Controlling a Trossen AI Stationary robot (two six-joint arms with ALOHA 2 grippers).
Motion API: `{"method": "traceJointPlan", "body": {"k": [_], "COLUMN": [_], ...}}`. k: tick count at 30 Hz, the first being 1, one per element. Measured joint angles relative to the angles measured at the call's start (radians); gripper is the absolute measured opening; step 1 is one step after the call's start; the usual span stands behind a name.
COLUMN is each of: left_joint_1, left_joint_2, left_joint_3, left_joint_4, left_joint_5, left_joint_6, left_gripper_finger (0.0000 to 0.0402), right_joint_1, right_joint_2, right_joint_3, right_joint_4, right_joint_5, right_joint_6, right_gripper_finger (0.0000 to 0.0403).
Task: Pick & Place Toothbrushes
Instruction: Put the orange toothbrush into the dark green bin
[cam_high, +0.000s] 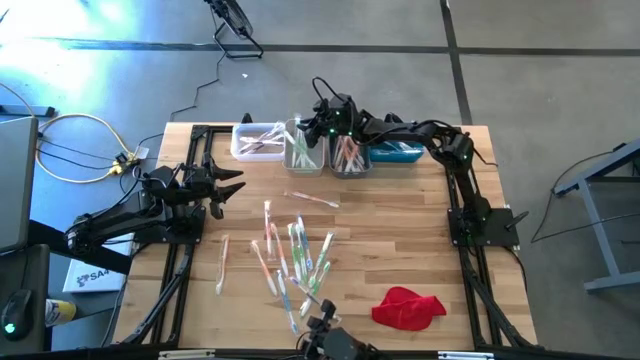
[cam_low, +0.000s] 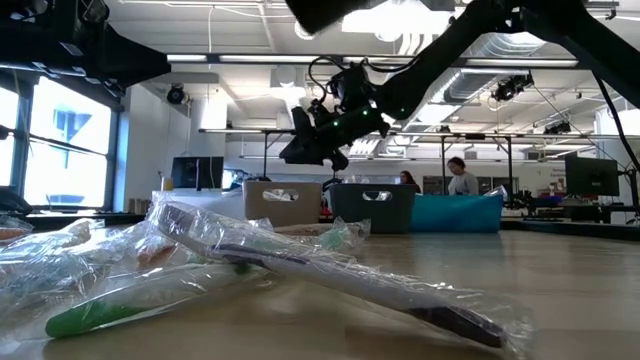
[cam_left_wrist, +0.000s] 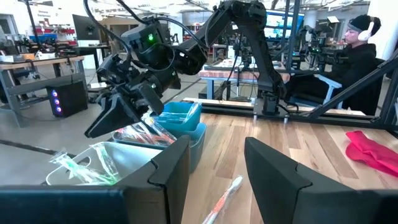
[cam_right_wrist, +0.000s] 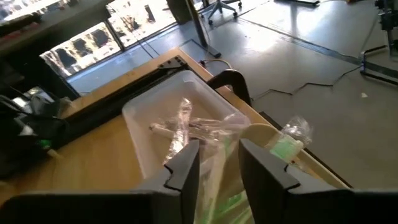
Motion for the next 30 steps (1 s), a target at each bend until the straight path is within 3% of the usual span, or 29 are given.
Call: {"method": "traceJointPlan", "body": {"k": [15,26,30], "left_joint_1": [0.0,0.0,0.0], "left_joint_2": [0.0,0.0,0.0], "left_joint_3": [0.0,0.0,0.0], "left_joint_4": [-0.008,-0.018,-0.019], "left_joint_5": [0.0,0.0,0.0], "left_joint_6": [0.0,0.0,0.0], "left_gripper_finger": [0.015,0.015,0.015], "right_joint_1": [0.034,0.07,0.092], "right_joint_2": [-0.063,-0.087,-0.1], "right_joint_3": [0.001,0.0,0.0], "right_joint_4": [-0.002,-0.011,-0.016], "right_joint_5": [-0.303,-0.244,-0.22], "right_joint_6": [0.071,-0.066,-0.08], "right_gripper_finger": [0.0083,0.0011,0.0004]}}
